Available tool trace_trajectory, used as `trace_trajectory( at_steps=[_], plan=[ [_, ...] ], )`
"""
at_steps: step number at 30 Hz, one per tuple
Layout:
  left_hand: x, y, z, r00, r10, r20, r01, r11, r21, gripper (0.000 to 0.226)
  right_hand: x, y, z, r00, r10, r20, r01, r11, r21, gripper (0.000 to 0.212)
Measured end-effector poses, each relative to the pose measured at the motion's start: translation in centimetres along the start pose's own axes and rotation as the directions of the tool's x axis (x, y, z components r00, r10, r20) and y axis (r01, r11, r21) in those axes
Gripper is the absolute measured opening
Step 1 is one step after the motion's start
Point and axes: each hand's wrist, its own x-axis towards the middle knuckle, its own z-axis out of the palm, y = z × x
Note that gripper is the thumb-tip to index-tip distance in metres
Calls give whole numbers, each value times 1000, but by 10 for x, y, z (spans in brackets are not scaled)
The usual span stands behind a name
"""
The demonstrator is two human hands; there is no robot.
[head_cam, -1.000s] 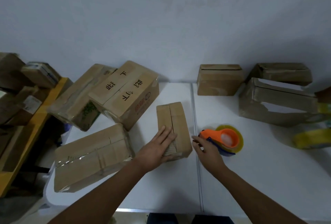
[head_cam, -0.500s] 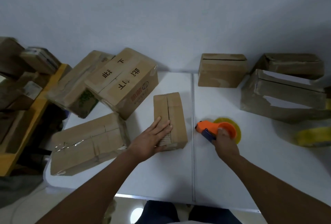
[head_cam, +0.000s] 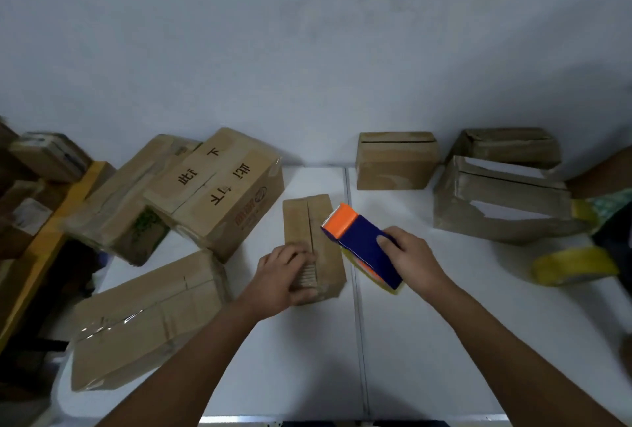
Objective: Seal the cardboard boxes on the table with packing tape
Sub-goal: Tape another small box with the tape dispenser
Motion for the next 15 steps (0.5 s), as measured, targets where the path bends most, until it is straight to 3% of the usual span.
trace_trajectory(
  at_steps=[2,5,6,8,10,12,15],
  plan=[
    [1,7,-9,999,-48,0,47,987,-156,64,-3,-9,-5,999,-12,33,13,999,-32,27],
    [2,23,-22,972,-202,-118,135,896,-423,24,-4,-20,-8,997,-46,61,51,995,-85,29],
    [2,33,-30,937,-339,-82,224,764,-605,22,-4,-25,-9,996,-52,70,59,993,-103,30],
    [6,47,-45,841,-519,154,352,308,-884,27,-5,-32,-10,994,-61,93,72,990,-123,32],
    [8,51,-55,793,-492,360,390,-45,-920,32,-4,-36,-8,992,-61,114,78,986,-147,33],
    [7,53,-62,790,-432,435,396,-181,-900,32,-4,-39,-6,990,-72,124,92,981,-168,33],
    [4,56,-70,799,-402,447,406,-188,-895,24,-3,-40,-4,988,-94,126,115,979,-166,33]
  ],
)
